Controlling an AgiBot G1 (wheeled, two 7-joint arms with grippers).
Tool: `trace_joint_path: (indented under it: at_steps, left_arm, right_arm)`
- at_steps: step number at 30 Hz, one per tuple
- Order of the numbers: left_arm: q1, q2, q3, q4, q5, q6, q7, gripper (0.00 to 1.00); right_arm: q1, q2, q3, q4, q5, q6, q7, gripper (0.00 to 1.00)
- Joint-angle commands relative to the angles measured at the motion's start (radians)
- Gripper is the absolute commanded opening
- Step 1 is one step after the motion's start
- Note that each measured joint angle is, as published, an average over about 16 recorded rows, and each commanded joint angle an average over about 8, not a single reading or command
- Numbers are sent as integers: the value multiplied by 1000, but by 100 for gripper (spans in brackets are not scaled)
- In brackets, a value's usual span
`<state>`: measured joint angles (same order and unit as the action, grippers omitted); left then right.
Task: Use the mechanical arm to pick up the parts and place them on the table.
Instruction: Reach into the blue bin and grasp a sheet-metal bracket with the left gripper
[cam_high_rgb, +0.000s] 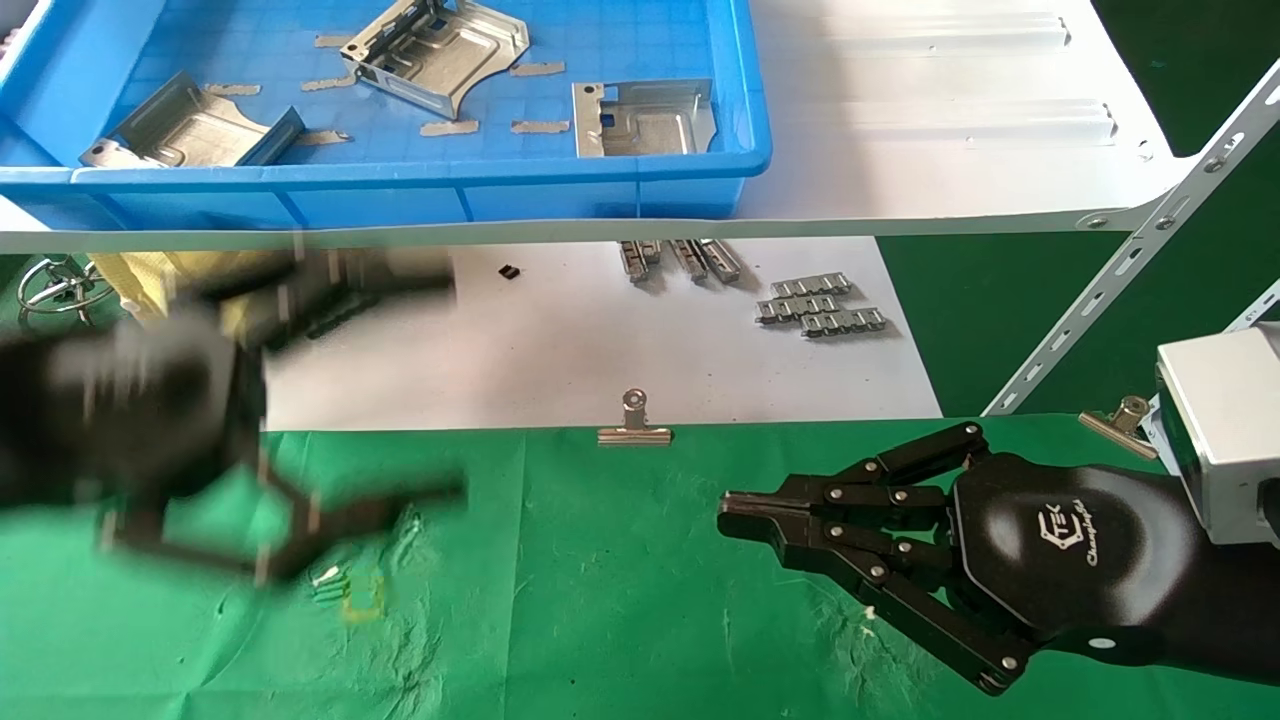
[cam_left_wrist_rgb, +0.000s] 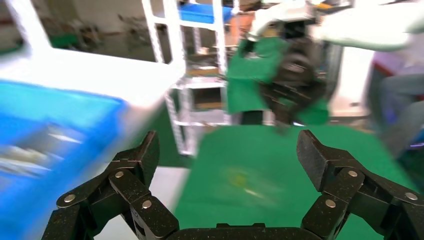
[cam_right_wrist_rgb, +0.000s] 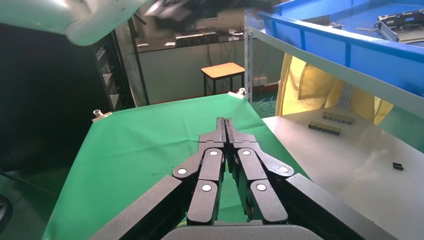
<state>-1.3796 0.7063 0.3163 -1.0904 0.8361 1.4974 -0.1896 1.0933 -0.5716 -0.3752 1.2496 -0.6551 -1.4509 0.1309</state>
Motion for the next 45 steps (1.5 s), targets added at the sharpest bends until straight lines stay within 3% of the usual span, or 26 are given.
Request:
trace_joint_path:
  at_steps: [1,10,18,20,26,27,45]
  left_arm:
    - [-82,28,10,44,25,2,-5,100]
    - [-444,237,125,523,302,-170,72,100]
    - [-597,403,202,847,477,-469,136,100]
    - [-617,432,214,899,500,-526,141,83]
    - [-653,487,233,1004,535,-618,142,9]
    - [-657,492,235,1015,538,-622,142,2]
    - [-684,502,235,1073,537,-603,160,0]
  right_arm:
    - [0,0,0,0,0,0,0,0]
    - [0,0,0,0,0,0,0,0]
    - [0,0,0,0,0,0,0,0]
    - [0,0,0,0,0,0,0,0]
    - [0,0,0,0,0,0,0,0]
    - [0,0,0,0,0,0,0,0]
    - [0,0,0,0,0,0,0,0]
